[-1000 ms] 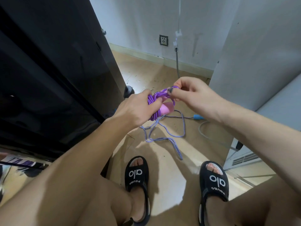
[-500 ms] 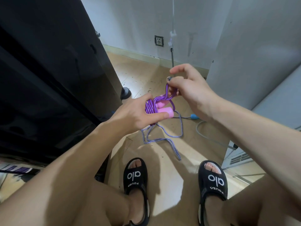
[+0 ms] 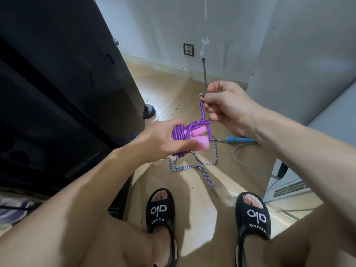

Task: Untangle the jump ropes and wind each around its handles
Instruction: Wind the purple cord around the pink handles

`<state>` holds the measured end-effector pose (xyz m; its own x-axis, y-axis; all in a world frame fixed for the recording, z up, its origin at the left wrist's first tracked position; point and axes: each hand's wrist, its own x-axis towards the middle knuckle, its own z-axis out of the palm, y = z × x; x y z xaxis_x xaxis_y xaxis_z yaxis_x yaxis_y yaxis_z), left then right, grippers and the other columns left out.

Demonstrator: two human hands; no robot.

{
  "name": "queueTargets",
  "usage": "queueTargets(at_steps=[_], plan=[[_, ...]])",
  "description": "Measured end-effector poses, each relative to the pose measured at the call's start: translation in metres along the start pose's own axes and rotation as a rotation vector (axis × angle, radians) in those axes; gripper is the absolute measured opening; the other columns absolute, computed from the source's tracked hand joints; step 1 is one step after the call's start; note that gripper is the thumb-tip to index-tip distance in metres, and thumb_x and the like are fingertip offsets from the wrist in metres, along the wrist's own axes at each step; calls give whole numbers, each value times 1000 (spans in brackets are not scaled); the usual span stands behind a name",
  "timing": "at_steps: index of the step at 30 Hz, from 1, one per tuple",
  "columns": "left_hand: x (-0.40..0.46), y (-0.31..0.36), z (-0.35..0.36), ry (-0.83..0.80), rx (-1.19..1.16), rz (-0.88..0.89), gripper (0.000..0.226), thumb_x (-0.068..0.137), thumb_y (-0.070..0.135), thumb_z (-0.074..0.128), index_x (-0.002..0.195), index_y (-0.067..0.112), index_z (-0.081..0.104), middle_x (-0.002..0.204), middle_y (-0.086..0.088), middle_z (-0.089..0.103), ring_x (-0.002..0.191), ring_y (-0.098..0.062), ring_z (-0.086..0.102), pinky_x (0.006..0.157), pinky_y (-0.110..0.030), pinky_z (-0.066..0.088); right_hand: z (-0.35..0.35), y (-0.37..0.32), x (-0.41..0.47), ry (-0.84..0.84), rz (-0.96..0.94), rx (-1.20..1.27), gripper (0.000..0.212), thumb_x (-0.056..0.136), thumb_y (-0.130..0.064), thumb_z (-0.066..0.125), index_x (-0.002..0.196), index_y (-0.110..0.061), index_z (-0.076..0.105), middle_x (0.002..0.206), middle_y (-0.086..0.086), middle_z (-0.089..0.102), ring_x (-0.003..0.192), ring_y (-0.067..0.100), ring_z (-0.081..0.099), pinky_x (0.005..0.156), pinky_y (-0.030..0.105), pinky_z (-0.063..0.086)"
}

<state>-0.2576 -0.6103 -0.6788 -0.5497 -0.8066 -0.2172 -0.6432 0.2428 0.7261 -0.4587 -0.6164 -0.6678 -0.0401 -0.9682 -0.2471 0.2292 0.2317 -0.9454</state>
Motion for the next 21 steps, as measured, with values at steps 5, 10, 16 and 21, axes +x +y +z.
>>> queueTargets(at_steps=[5, 10, 16, 21], plan=[[4, -5, 0, -4, -2, 19, 49, 75, 65, 75, 93, 21, 61, 67, 5, 70, 52, -14, 60, 53, -34, 52, -3, 3, 1, -28, -1, 59, 26, 93, 6, 57, 86, -13, 41, 61, 10, 54, 44, 12, 34, 41, 23, 31], [20, -29, 0, -91, -73, 33, 51, 79, 64, 74, 121, 43, 54, 106, 9, 71, 88, -10, 72, 87, -45, 57, -6, -2, 7, -68, -88, 148, 26, 92, 8, 57, 89, -12, 40, 60, 9, 60, 51, 18, 45, 53, 26, 45], [84, -24, 11, 13, -337, 94, 33, 86, 22, 66, 105, 48, 57, 99, 19, 65, 100, -9, 64, 93, -44, 54, 4, 3, 29, -53, -152, -215, 24, 88, 7, 62, 95, -9, 44, 58, 1, 60, 53, 16, 54, 52, 23, 44], [156, -17, -19, 61, -339, 83, 40, 88, -5, 53, 103, 32, 61, 80, 12, 68, 74, -17, 64, 74, -41, 56, -1, -21, 88, 77, -139, -153, 29, 75, 0, 67, 93, -15, 49, 85, 14, 66, 73, 26, 60, 69, 46, 46]])
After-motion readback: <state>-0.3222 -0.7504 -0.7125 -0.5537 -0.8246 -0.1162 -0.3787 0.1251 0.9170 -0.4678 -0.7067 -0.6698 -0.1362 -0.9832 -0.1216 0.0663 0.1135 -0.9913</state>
